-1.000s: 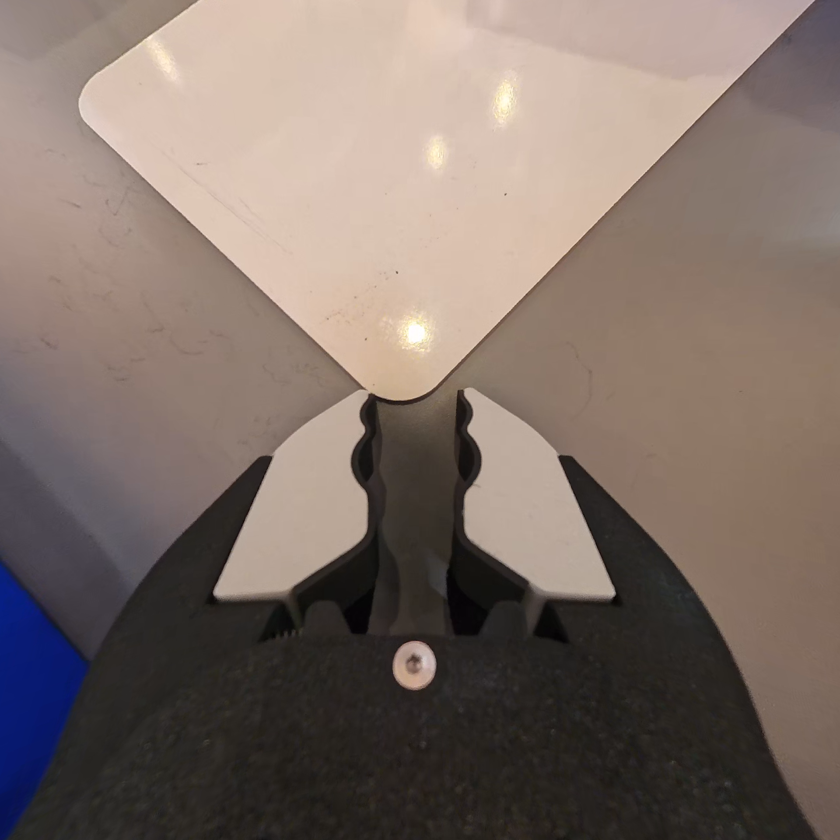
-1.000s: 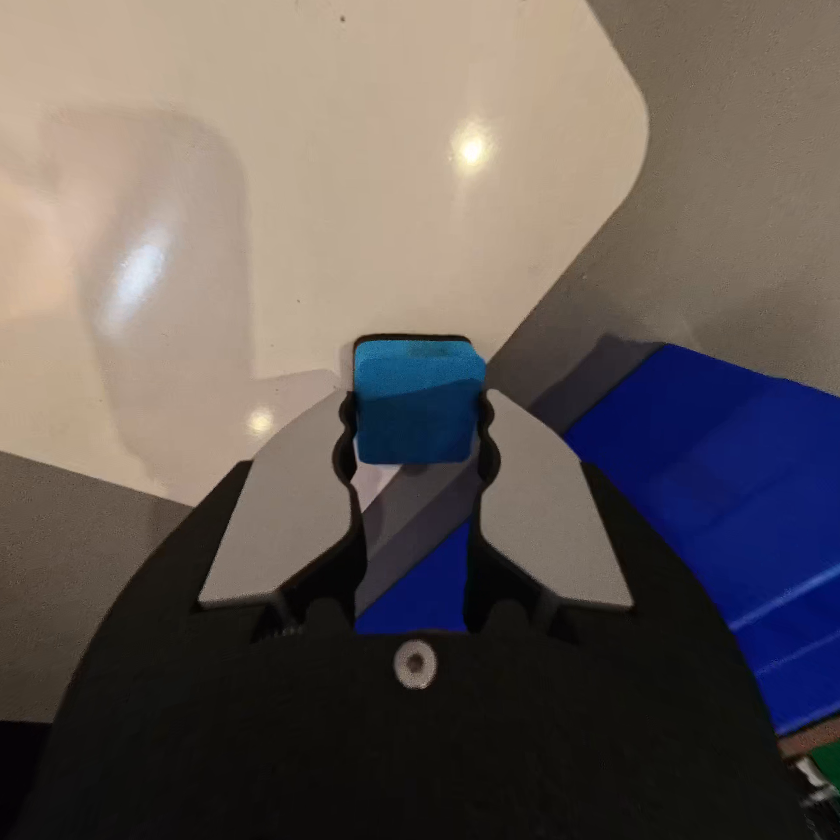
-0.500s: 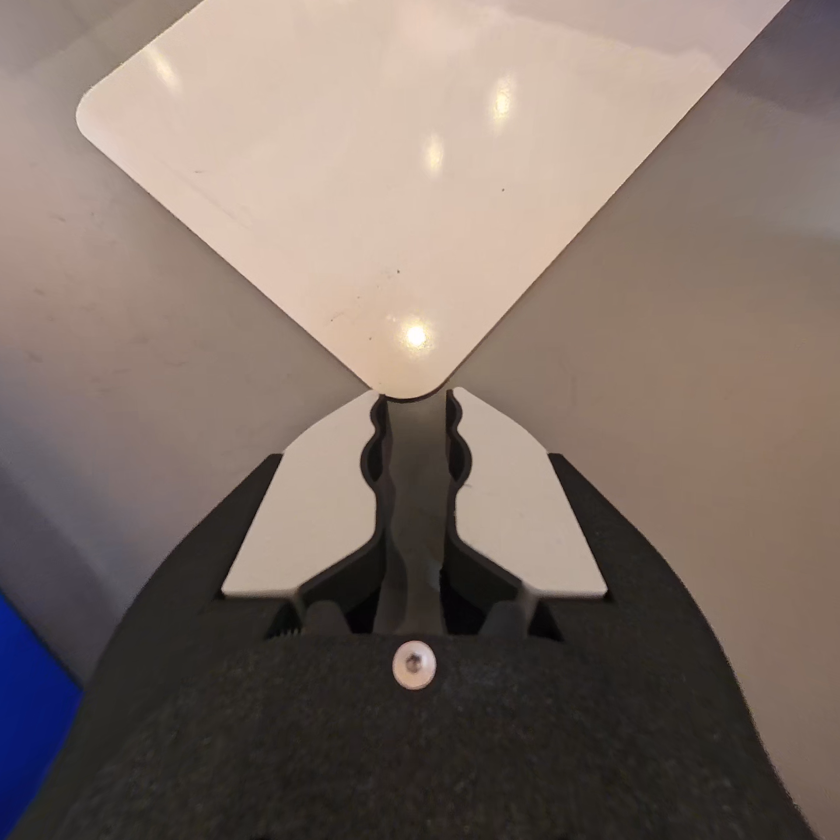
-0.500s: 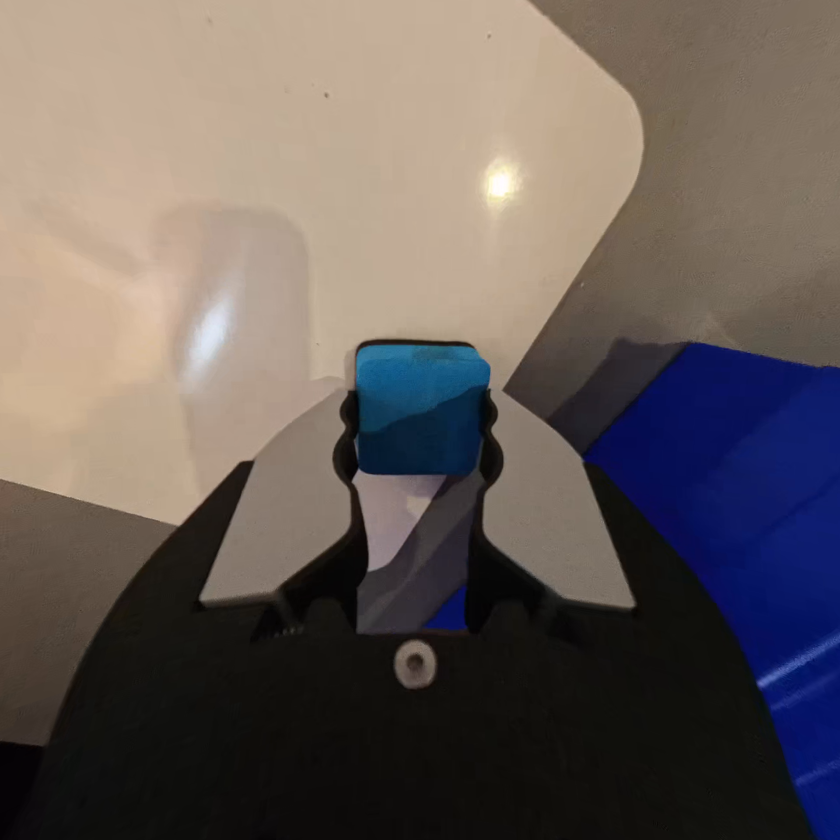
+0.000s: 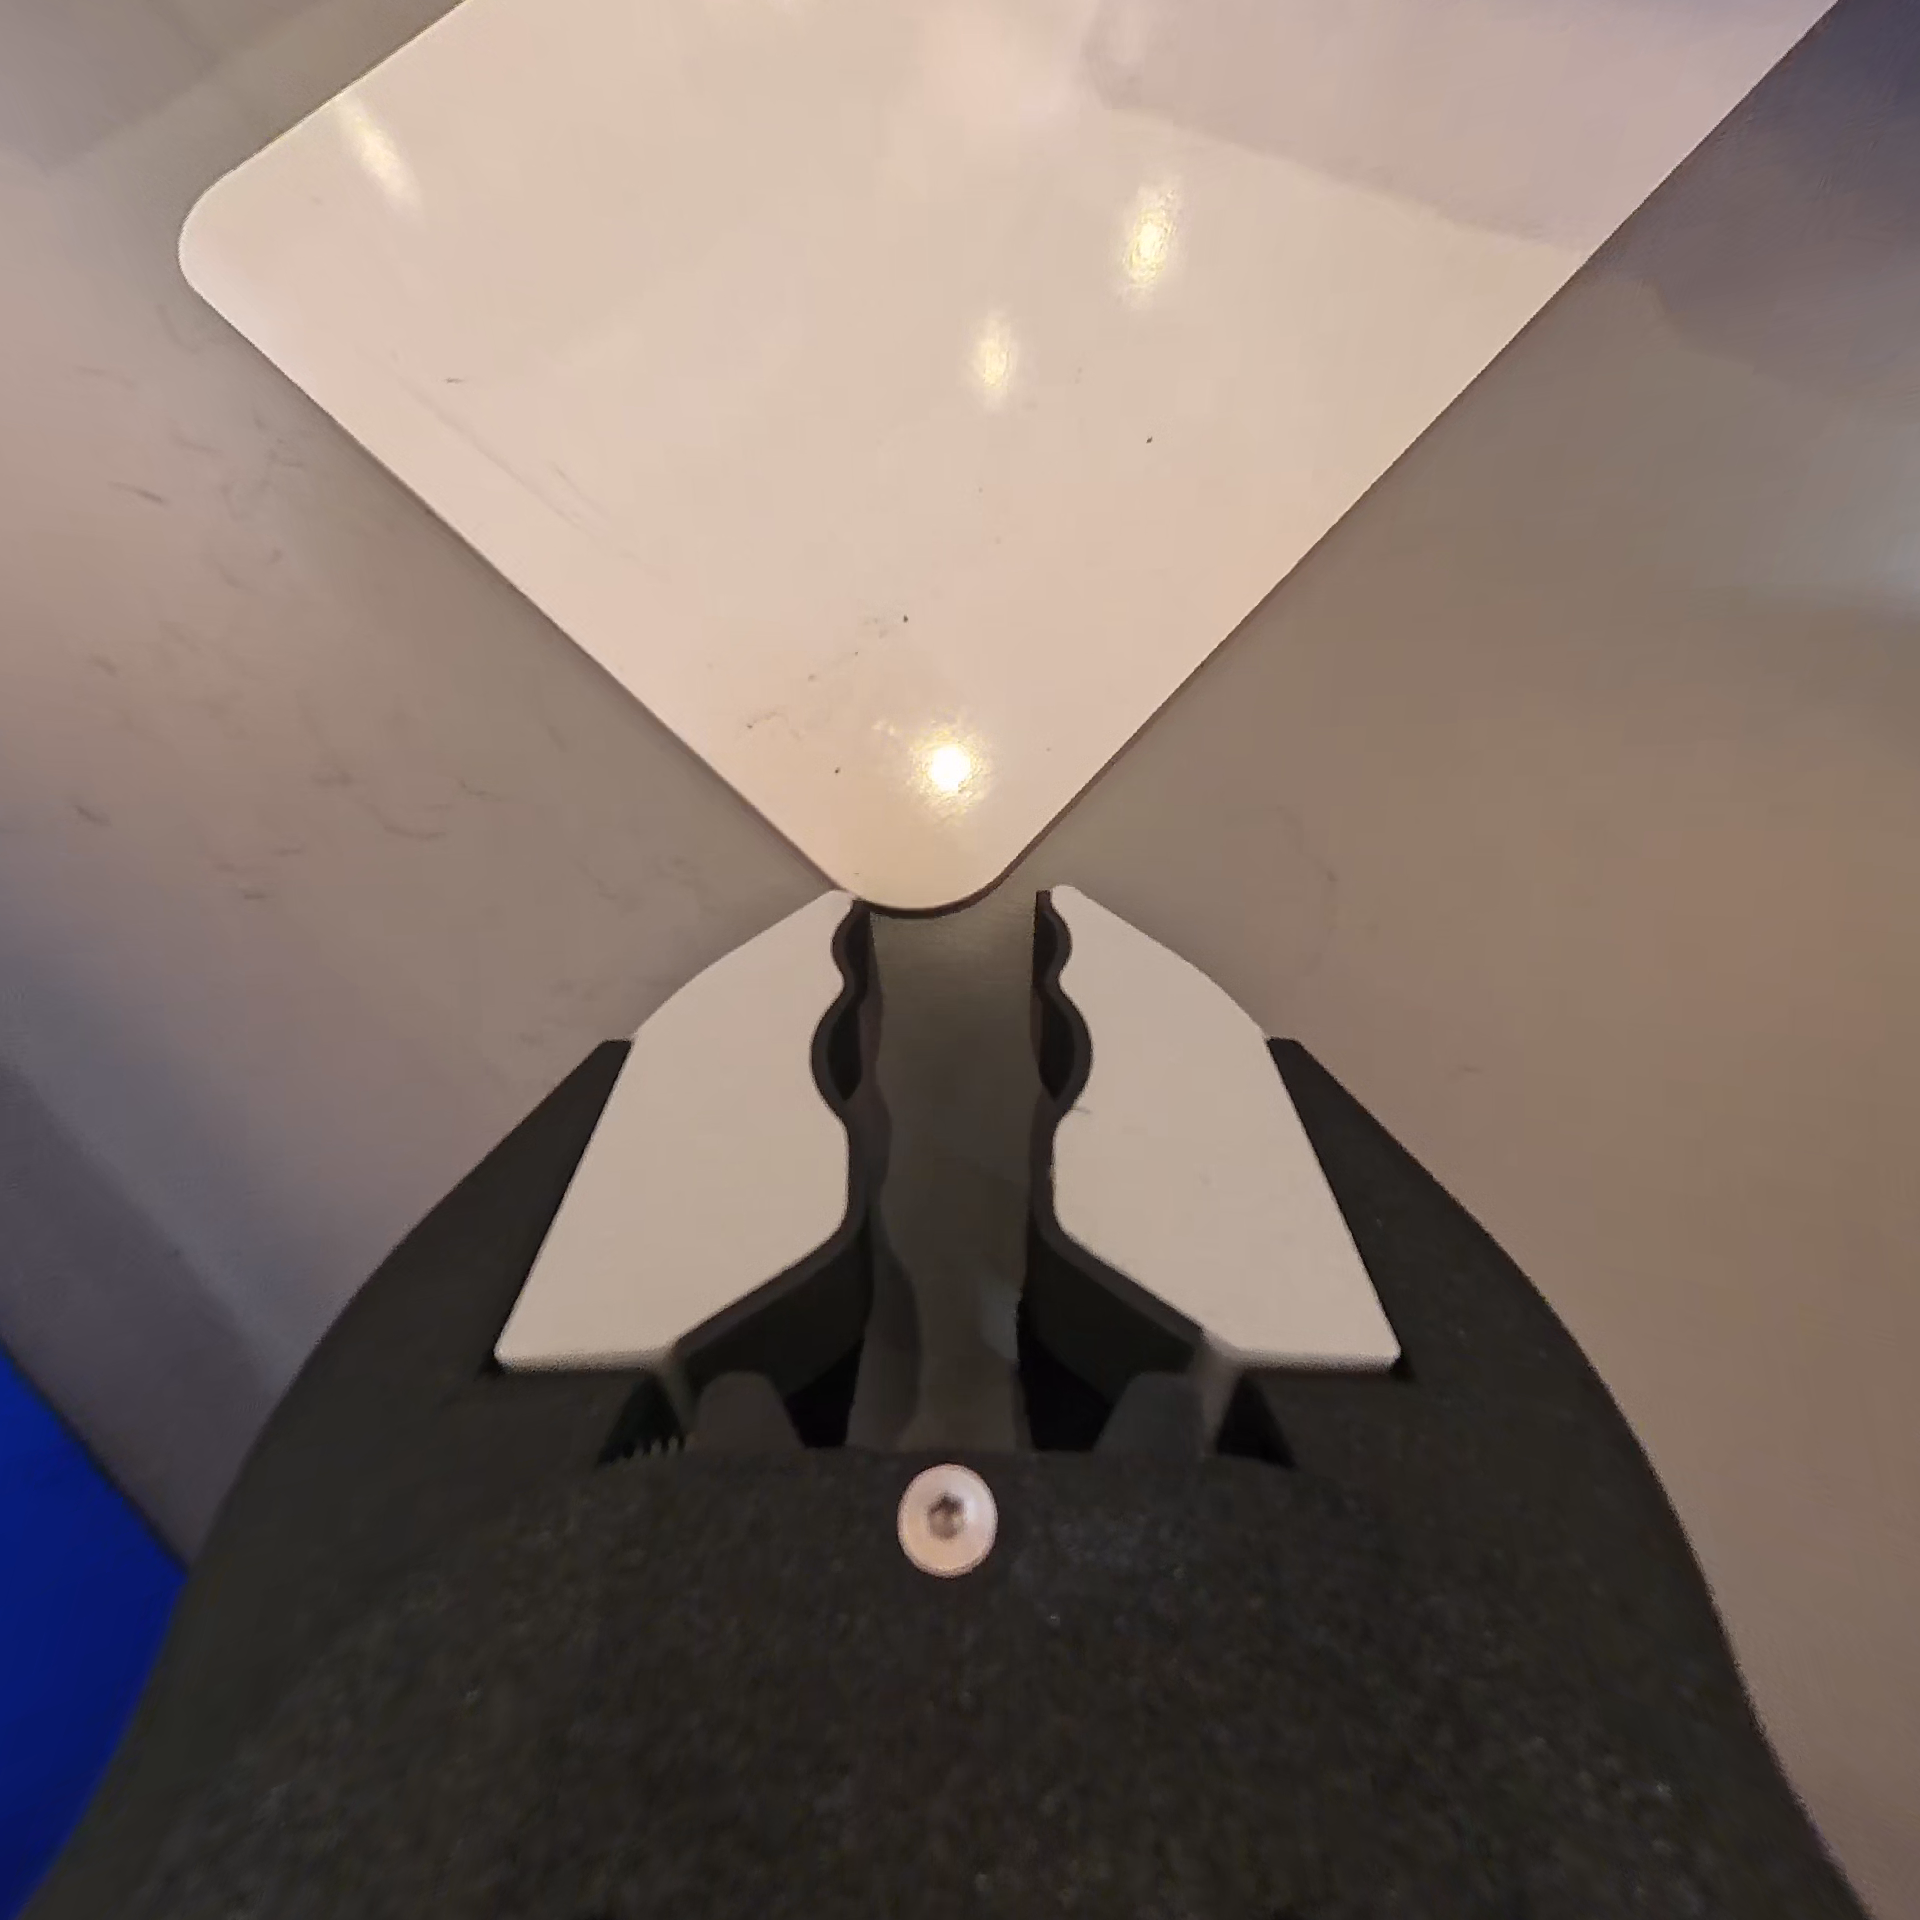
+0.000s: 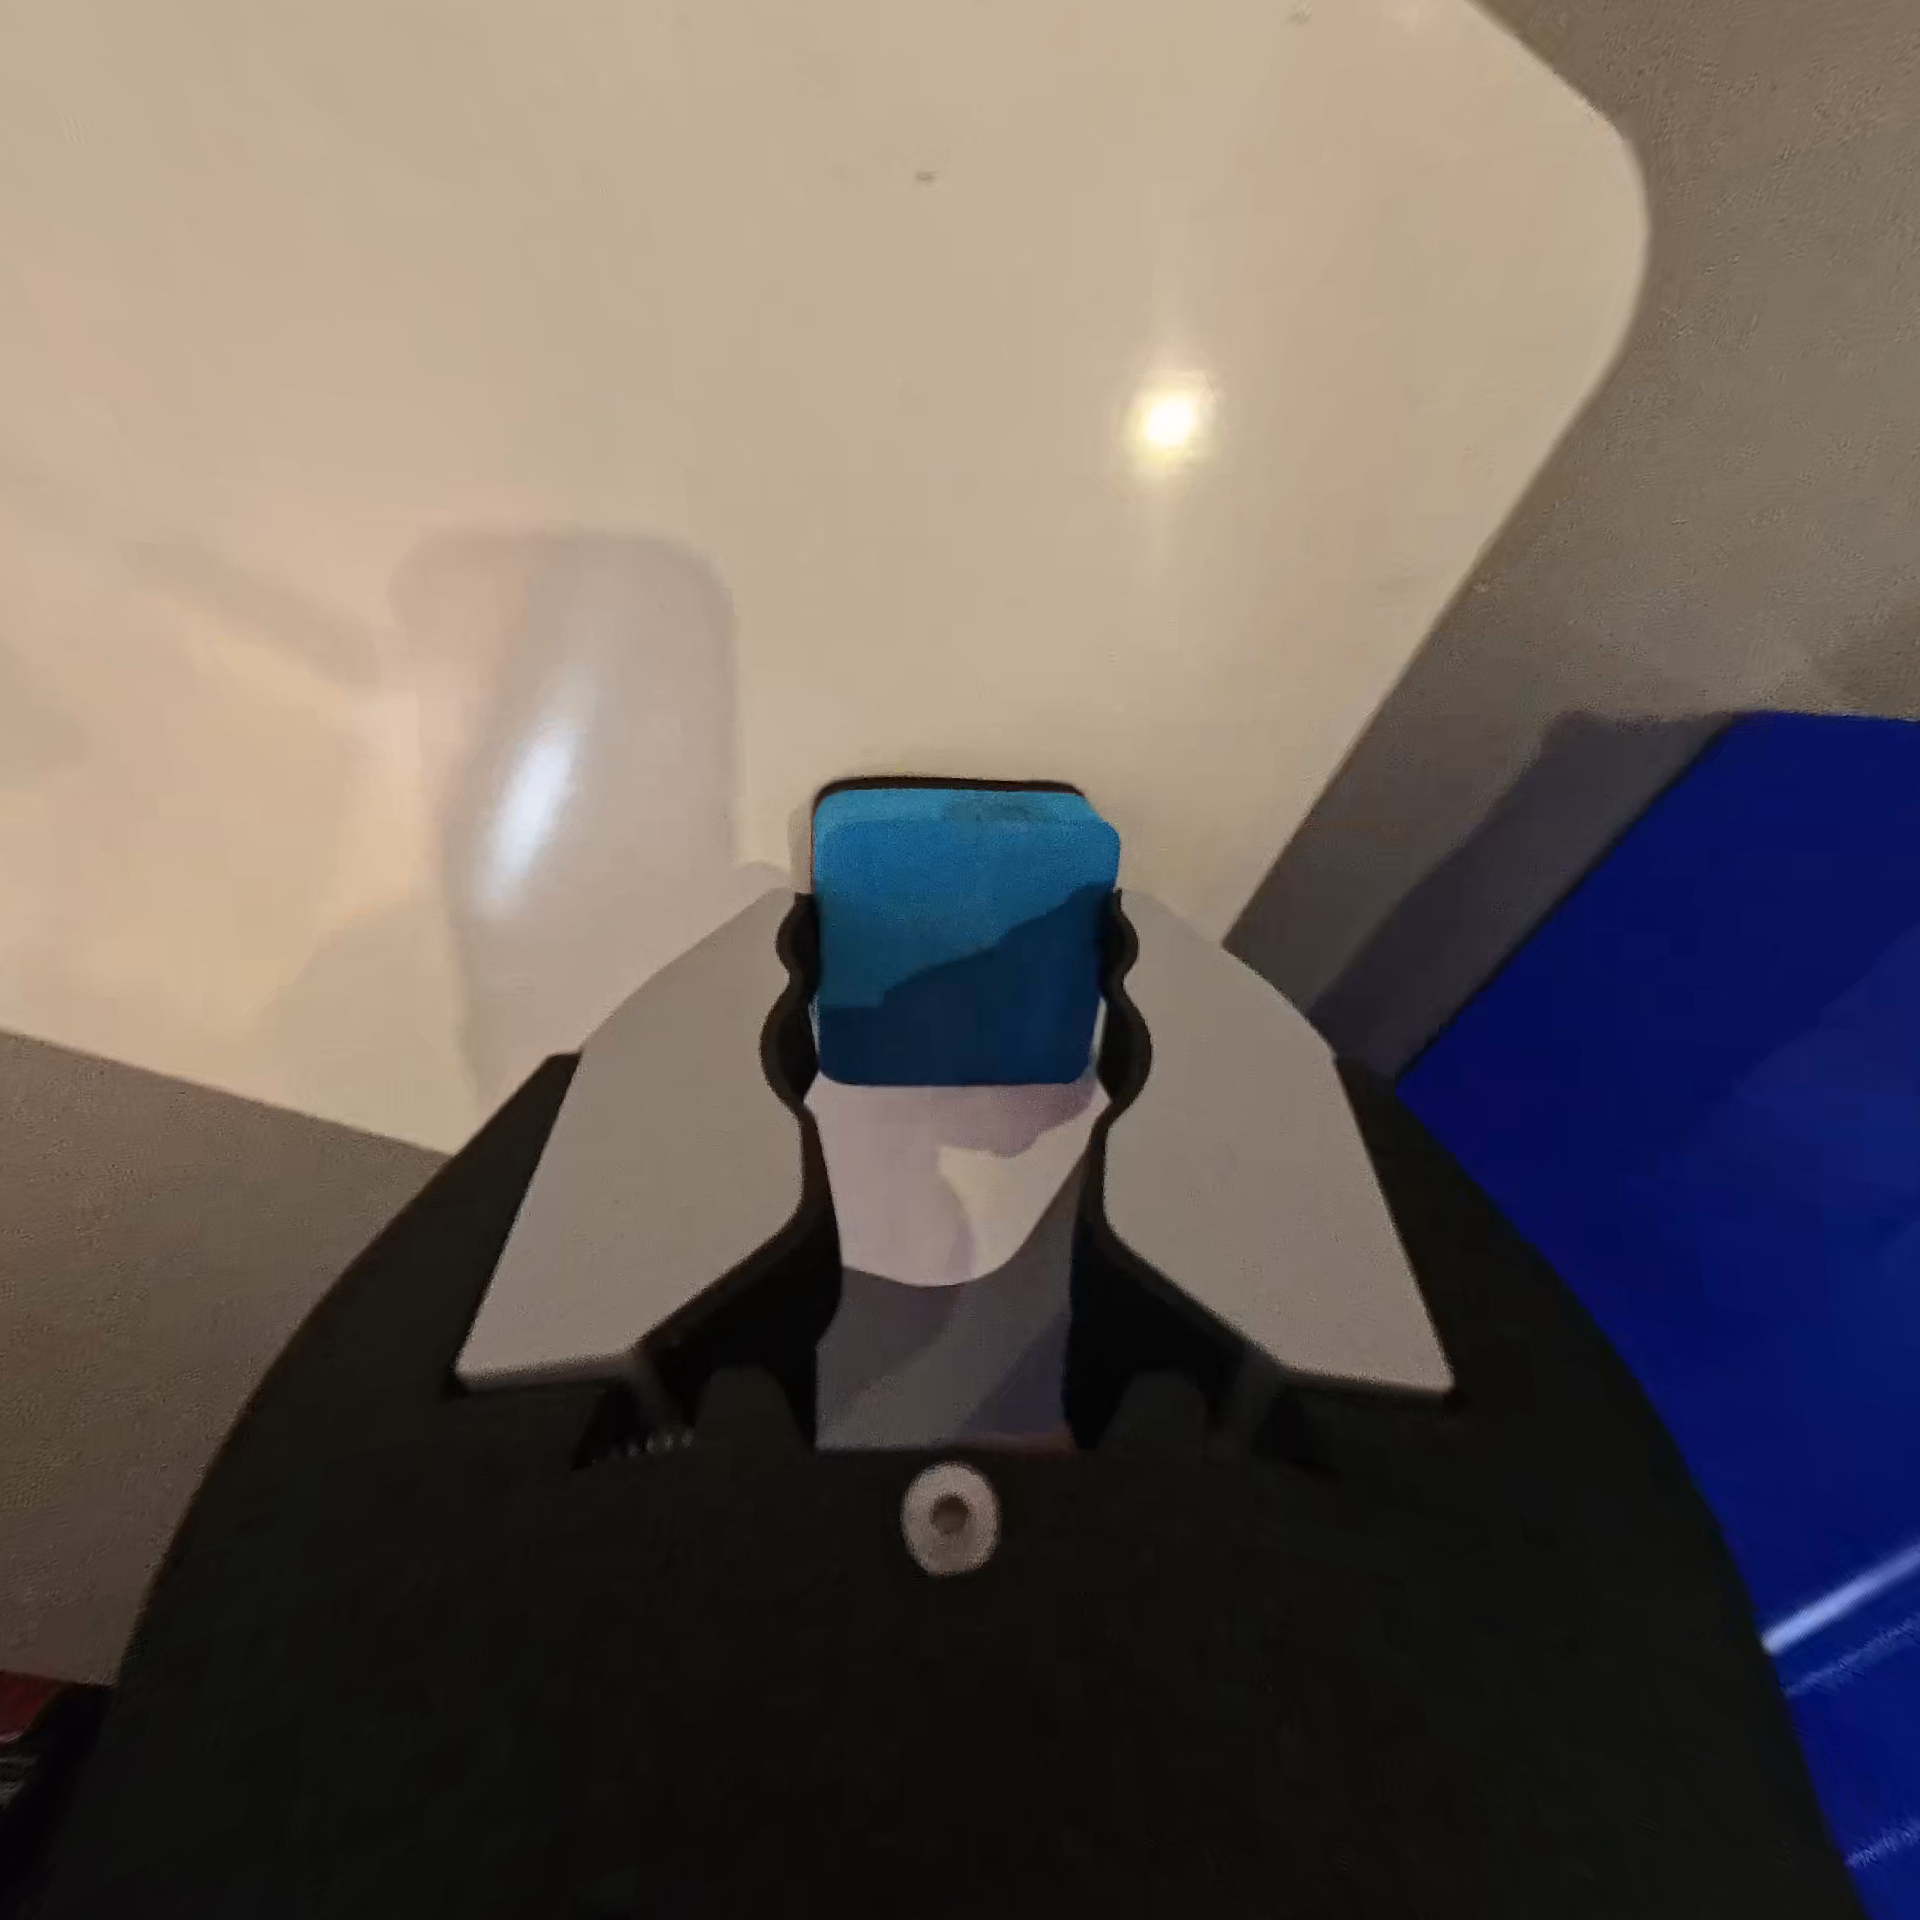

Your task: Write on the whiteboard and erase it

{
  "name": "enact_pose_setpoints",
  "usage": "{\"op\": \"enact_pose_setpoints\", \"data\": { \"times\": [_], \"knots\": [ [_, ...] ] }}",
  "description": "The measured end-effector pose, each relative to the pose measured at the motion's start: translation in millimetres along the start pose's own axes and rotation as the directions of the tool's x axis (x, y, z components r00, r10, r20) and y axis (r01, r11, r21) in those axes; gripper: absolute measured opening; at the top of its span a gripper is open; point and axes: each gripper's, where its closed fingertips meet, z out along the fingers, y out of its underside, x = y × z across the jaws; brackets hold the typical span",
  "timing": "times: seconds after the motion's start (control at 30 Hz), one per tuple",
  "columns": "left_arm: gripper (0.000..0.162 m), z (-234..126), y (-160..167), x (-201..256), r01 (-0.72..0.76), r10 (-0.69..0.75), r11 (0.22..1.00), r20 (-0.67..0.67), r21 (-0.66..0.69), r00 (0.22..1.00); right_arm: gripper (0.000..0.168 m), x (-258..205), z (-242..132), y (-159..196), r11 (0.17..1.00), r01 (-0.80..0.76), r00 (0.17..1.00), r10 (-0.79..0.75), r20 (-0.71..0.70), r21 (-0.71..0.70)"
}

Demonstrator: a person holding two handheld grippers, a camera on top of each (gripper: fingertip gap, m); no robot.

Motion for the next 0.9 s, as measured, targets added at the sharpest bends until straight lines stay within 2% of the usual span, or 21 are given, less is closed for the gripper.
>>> {"op": "enact_pose_setpoints", "data": {
  "times": [0.1,0.17,0.27,0.47,0.7,0.9],
  "knots": [
    [0.030,0,0,0,-0.001,0.001,1.000,0.000,0.003,1.000,0.052,35,2,11,0.993,-0.117,0.992,0.117,-0.054,-0.003],
    [0.031,0,0,-1,-0.001,0.001,1.000,0.005,0.000,1.000,0.052,28,3,10,0.995,-0.100,0.992,0.100,-0.070,0.013],
    [0.034,0,0,-2,0.004,-0.004,1.000,0.006,-0.001,1.000,0.053,-12,3,-2,1.000,0.007,1.000,-0.007,-0.013,0.028],
    [0.029,0,0,0,-0.007,0.007,1.000,-0.004,0.002,1.000,0.053,18,4,5,0.996,-0.083,0.996,0.084,-0.028,0.023],
    [0.038,1,-1,-5,0.011,-0.011,1.000,0.009,-0.005,1.000,0.053,-73,3,-43,0.987,0.143,0.989,-0.145,0.018,0.080],
    [0.038,1,-1,-5,0.013,-0.013,1.000,0.009,-0.001,1.000,0.054,-199,-1,-77,0.934,0.318,0.927,-0.342,0.154,0.162]
  ]
}}
